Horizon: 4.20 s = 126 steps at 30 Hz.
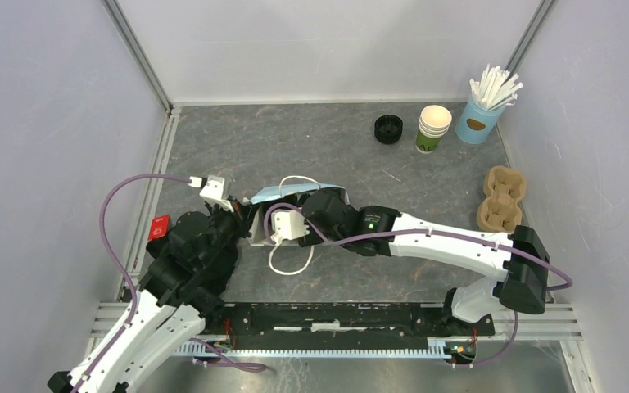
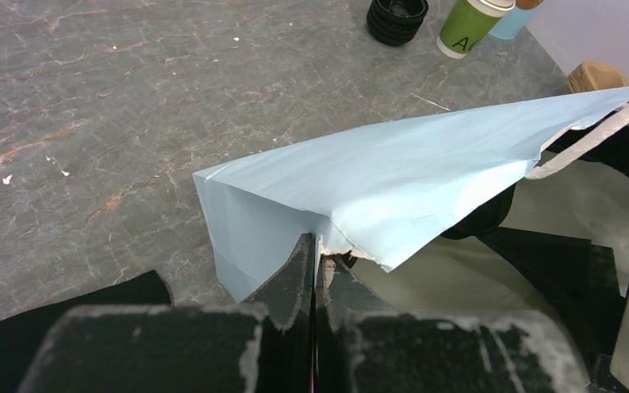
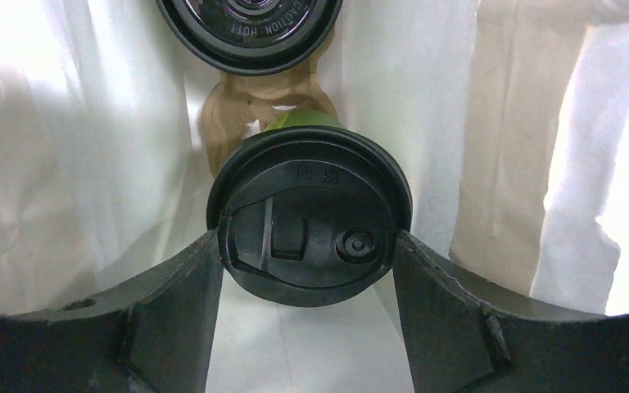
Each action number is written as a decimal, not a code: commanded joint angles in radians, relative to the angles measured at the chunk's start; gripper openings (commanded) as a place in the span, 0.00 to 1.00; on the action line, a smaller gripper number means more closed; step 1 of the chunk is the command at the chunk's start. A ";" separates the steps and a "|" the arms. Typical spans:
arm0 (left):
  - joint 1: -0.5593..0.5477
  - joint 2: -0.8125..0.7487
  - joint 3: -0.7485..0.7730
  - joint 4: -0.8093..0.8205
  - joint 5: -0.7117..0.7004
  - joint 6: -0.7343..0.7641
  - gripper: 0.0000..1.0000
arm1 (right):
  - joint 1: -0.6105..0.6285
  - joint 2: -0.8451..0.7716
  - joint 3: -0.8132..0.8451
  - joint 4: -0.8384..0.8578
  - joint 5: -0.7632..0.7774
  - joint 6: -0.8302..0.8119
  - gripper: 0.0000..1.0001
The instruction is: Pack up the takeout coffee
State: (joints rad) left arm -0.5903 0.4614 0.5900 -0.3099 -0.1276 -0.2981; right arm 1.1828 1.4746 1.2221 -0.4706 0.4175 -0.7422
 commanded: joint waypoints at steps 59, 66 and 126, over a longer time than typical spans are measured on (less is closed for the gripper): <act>0.000 0.017 0.054 -0.031 0.018 -0.017 0.02 | -0.085 0.101 0.060 0.032 -0.159 -0.038 0.00; 0.000 0.011 0.050 -0.041 0.023 -0.027 0.02 | -0.096 0.116 0.050 0.030 -0.163 -0.048 0.00; 0.001 0.414 0.461 -0.478 0.137 -0.267 0.02 | -0.109 0.255 0.089 -0.413 -0.447 0.364 0.00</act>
State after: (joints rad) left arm -0.5884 0.8928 1.0294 -0.8051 0.0113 -0.5423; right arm 1.0866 1.5799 1.3907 -0.8494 0.0391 -0.3851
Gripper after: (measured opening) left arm 0.022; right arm 0.744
